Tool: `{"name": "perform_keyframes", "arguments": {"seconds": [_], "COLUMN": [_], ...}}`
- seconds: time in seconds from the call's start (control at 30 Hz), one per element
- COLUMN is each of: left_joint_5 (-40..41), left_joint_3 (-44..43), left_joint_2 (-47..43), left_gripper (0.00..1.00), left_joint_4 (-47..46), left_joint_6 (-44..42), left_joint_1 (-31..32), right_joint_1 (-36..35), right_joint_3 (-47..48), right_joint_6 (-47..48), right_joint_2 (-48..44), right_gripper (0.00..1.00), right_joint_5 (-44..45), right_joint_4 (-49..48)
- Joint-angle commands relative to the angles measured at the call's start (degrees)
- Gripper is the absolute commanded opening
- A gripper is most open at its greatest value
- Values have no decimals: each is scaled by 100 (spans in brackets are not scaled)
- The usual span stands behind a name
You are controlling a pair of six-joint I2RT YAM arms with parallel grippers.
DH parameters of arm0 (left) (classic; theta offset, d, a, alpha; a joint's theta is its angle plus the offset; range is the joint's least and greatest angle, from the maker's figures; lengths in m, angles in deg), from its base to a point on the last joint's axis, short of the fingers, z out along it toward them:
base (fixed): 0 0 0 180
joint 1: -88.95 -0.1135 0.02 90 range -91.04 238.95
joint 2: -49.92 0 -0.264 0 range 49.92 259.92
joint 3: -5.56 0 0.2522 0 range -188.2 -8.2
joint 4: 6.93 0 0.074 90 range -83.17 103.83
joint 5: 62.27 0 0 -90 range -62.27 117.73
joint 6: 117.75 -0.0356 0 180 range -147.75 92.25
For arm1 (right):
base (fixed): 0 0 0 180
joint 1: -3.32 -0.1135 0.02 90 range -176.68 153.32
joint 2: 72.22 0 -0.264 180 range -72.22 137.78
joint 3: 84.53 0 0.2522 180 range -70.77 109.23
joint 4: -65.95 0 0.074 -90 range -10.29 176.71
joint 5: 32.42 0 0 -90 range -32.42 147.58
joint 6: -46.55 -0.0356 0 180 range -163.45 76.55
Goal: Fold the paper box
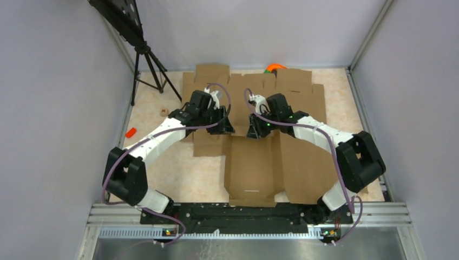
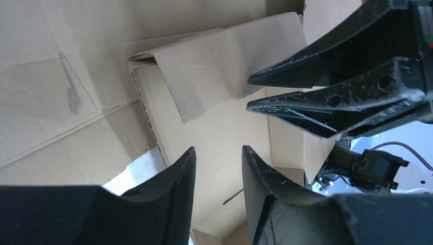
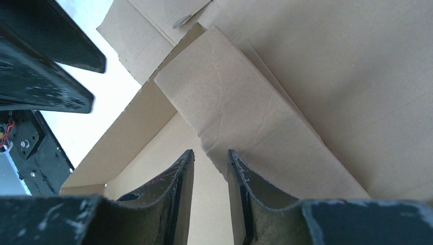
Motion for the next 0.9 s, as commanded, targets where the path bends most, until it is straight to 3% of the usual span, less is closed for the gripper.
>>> {"name": "perform_keyframes", "arguments": {"seconds": [0.0, 0.2, 0.6, 0.87], "left_joint_5": [-282, -439, -347, -288], "left_joint_3": [-167, -241, -425, -626], "left_joint_2": [354, 690, 1126, 1446], "left_gripper": [38, 32, 34, 25], "left_joint_4": [-417, -536, -440, -435], "left_joint_6": [233, 303, 362, 341], "left_joint_1": [-19, -18, -17, -1], "right_joint_1": [-71, -71, -73, -71], "right_joint_3": [-126, -279, -455, -513], "right_joint_6": [-123, -275, -459, -547], "right_joint_2": [-63, -38, -10, 67], "right_gripper": [30, 30, 30, 30], "right_joint_5": [-37, -93, -78, 77], "right_joint_4": [-91, -290, -535, -580]}}
